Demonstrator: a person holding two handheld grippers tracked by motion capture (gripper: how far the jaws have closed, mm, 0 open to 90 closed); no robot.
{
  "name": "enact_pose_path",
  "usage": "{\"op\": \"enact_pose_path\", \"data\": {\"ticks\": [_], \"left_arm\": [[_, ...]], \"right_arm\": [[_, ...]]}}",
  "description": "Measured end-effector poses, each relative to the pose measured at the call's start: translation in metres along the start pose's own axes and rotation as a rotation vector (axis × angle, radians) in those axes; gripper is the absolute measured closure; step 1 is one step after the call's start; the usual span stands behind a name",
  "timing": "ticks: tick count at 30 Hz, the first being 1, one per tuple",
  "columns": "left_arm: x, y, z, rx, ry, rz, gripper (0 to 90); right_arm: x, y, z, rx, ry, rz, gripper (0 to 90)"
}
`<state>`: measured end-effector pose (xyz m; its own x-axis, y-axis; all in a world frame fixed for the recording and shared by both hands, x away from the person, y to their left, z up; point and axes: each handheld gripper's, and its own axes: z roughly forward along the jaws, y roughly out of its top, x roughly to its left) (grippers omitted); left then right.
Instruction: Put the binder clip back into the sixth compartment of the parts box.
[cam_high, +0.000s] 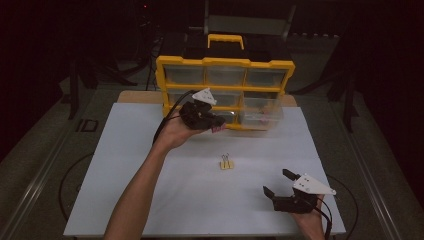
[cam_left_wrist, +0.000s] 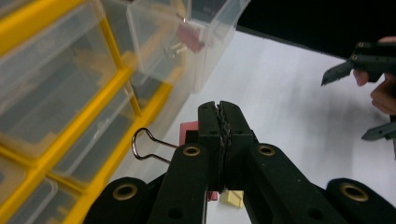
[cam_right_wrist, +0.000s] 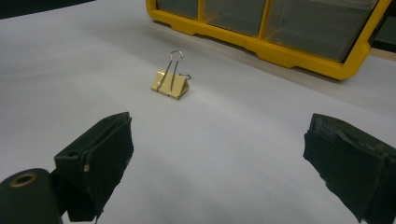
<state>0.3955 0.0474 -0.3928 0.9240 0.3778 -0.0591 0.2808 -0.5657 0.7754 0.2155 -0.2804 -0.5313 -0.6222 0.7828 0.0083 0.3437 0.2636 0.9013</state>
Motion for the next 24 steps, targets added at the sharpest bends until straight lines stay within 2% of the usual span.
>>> {"op": "enact_pose_path", "data": {"ticks": [4,7,12,13,16,24], "left_arm": [[0.001,0.013,0.001,-0.009,-0.008,0.006,89.7],[0.001,0.025,0.002,-0.005,-0.001,0.026,89.7],[0.002,0.040,0.002,-0.031,0.005,0.029,89.7],[0.002,0.050,0.003,-0.041,0.014,0.033,89.7],[0.003,0.061,0.006,-0.051,0.032,0.031,89.7],[0.005,0.083,0.022,-0.061,0.046,0.018,89.6]], "right_arm": [[0.000,0.000,0.000,-0.001,0.000,0.001,7.6],[0.000,0.000,0.000,0.002,0.000,-0.002,7.6],[-0.001,0.000,0.000,0.000,-0.003,0.000,7.6],[-0.001,0.000,-0.001,-0.002,-0.002,0.000,7.6],[-0.001,0.000,-0.001,-0.003,-0.005,0.001,7.6],[-0.001,0.000,-0.002,-0.009,-0.006,0.006,7.6]]}}
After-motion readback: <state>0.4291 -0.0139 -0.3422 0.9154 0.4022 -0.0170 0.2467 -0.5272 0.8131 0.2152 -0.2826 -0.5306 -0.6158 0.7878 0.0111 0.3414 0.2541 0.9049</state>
